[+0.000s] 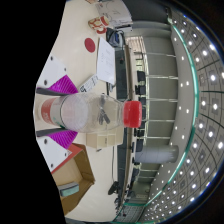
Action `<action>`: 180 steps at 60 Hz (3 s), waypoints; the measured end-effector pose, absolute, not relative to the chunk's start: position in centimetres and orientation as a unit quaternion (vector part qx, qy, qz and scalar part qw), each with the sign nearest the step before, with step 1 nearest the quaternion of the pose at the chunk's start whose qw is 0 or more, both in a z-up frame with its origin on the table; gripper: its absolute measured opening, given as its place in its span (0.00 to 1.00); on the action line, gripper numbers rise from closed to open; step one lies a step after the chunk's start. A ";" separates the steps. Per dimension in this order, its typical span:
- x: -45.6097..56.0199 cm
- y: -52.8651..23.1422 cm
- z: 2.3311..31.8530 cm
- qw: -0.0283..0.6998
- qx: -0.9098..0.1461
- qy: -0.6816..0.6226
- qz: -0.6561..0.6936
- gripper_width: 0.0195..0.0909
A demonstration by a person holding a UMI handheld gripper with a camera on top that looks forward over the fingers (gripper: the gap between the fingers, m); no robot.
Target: Pour water
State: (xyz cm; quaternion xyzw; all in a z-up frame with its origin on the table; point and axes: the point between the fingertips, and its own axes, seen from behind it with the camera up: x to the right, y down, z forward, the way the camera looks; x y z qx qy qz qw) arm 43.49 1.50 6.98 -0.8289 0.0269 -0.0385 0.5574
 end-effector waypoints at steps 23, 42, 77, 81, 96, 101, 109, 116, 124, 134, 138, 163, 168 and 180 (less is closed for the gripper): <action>41.7 2.1 9.7 0.551 -0.829 0.001 -0.094 0.25; 33.2 6.7 20.9 0.555 -0.782 -0.096 -0.265 0.24; 9.2 17.0 21.1 0.337 -0.480 -0.526 -0.616 0.24; 8.3 17.7 20.3 0.303 -0.440 -0.555 -0.637 0.25; 6.6 19.3 19.1 0.270 -0.401 -0.590 -0.647 0.25; 6.7 19.4 19.1 0.286 -0.423 -0.583 -0.631 0.24; 6.8 18.9 19.1 0.364 -0.526 -0.534 -0.553 0.25; 6.7 18.0 19.7 0.430 -0.612 -0.469 -0.469 0.25; 5.6 17.3 19.6 0.508 -0.697 -0.377 -0.338 0.25; 5.3 17.8 17.3 0.553 -0.781 -0.247 -0.152 0.25; 5.4 18.2 15.9 0.561 -0.798 -0.203 -0.085 0.25; 9.6 19.2 7.2 0.550 -0.830 -0.075 0.049 0.25; 10.1 19.0 7.1 0.555 -0.827 -0.067 0.053 0.29; 10.8 18.6 6.5 0.550 -0.832 -0.072 0.006 0.67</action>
